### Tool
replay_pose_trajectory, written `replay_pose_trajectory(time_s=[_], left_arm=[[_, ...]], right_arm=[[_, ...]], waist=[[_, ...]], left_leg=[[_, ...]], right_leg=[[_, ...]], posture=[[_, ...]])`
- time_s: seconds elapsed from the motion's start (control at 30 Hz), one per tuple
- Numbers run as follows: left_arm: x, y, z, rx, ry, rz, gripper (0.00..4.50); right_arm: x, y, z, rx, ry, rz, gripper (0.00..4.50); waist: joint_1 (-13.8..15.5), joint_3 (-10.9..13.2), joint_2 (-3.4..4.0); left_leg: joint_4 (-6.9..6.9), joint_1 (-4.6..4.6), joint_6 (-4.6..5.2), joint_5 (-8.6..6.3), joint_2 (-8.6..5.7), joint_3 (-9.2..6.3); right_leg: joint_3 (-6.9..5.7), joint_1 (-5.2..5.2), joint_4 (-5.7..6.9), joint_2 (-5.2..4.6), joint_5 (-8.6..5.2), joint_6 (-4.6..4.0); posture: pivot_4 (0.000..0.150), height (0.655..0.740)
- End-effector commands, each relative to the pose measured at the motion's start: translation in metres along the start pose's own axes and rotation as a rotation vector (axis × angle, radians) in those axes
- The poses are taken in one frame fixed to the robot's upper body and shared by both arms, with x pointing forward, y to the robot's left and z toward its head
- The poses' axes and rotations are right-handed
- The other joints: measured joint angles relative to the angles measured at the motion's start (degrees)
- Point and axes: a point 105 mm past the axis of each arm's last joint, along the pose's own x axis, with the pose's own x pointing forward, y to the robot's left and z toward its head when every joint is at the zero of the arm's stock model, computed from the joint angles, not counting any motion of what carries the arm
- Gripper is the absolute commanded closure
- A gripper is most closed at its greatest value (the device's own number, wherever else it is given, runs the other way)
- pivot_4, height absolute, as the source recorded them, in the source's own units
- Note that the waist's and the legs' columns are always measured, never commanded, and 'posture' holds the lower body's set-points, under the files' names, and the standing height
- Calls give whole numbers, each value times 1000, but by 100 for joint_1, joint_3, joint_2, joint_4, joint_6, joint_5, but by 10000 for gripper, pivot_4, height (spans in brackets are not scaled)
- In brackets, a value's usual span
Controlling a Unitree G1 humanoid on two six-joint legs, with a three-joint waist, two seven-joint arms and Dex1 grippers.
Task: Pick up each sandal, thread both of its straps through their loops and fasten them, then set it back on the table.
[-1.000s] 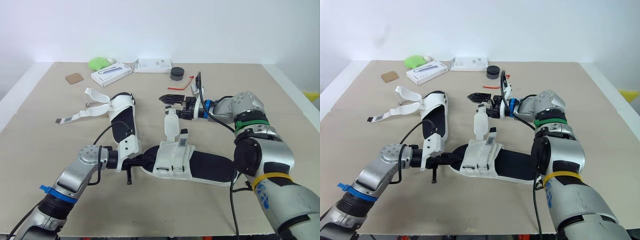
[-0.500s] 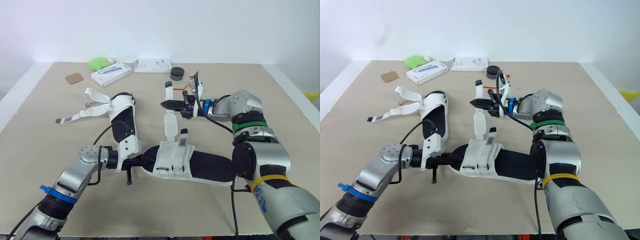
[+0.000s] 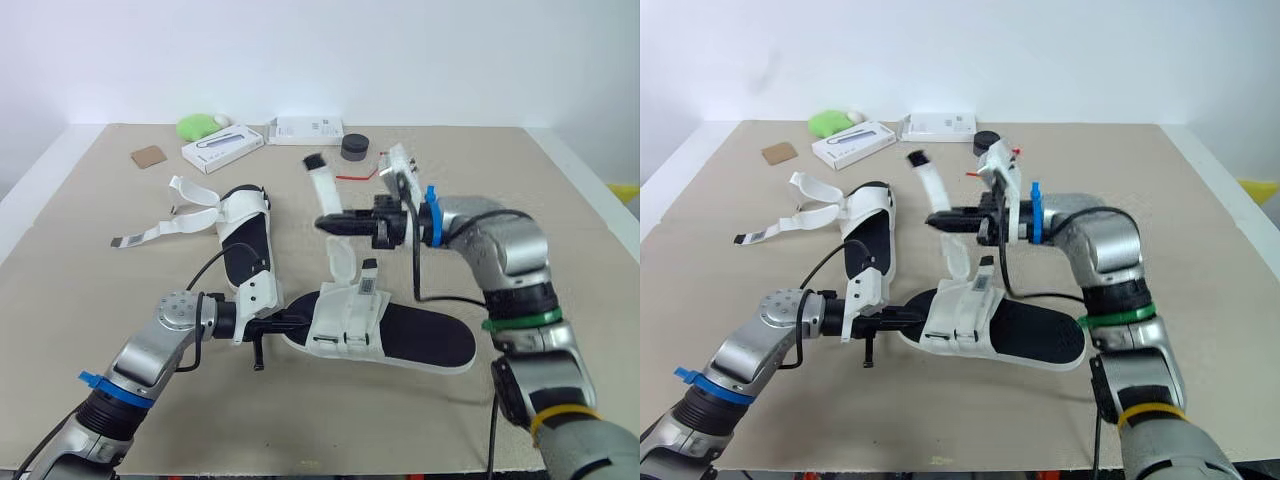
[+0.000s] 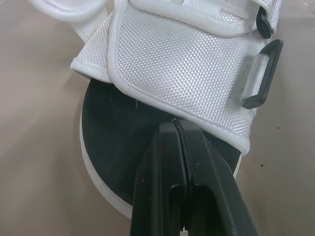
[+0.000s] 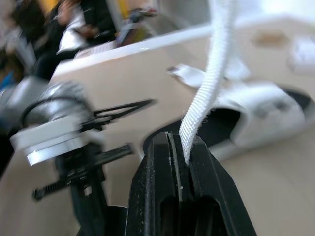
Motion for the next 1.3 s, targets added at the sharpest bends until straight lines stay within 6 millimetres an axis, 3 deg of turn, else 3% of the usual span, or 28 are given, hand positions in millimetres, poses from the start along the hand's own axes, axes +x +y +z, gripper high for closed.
replay_pose_trajectory(time_s=[0.03, 0.27, 0.43, 0.67, 0.7, 0.77, 1.0, 1.03, 1.3], left_arm=[[1, -3, -13, -34, 48, -11, 45000], [2, -3, -12, -29, 52, -26, 45000], [2, 0, -10, -42, 43, -14, 45000], [1, 1, -6, -85, 24, 4, 45000], [1, 1, -6, -88, 25, 5, 45000], [0, 1, -7, -91, 27, 4, 45000], [-2, -1, -9, -102, 41, -4, 45000], [-2, -1, -9, -102, 43, -5, 45000], [-3, -1, -10, -100, 56, -16, 45000]], right_arm=[[3, 22, 3, -433, 68, 54, 44755], [6, 62, -24, -929, 109, 285, 44755], [4, 67, -40, -1066, 159, 379, 44755], [3, 58, -52, -1147, 249, 410, 44755], [2, 57, -53, -1147, 256, 410, 39536], [1, 55, -54, -1143, 270, 411, 34956], [-2, 54, -42, -1161, 204, 378, 2618], [-5, 54, -38, -1156, 184, 366, 648], [-33, 68, -26, -1105, 97, 392, 648]], waist=[[0, 0, 0], [3, 0, -1], [5, 0, -3], [7, 0, -4], [7, 0, -3], [8, 0, -3], [11, 0, -3], [17, 0, -3], [19, 0, -4]], left_leg=[[0, 1, 0, 0, 0, 1], [0, 13, -9, 5, -2, 11], [0, 26, -8, 5, -1, 17], [0, 48, -7, 5, 0, 24], [0, 49, -7, 5, -1, 26], [0, 49, -7, 5, -1, 26], [0, 50, -7, 5, 0, 26], [0, 49, -6, 5, -1, 25], [-4, 51, 7, -5, 2, 27]], right_leg=[[0, 0, 0, 0, -2, 3], [6, 6, 1, 0, -7, 2], [8, 14, 1, 1, -12, -7], [15, 28, 6, 2, -14, -11], [18, 29, 6, 2, -13, -11], [19, 29, 7, 2, -14, -11], [22, 28, 7, 2, -15, -13], [22, 28, 7, 2, -16, -13], [21, 27, 6, 1, -25, -18]], posture=[[1500, 7400], [1500, 7400], [1500, 7400], [1500, 7400], [1500, 7400], [1500, 7400], [1500, 7400], [1500, 7400], [1500, 7400]])
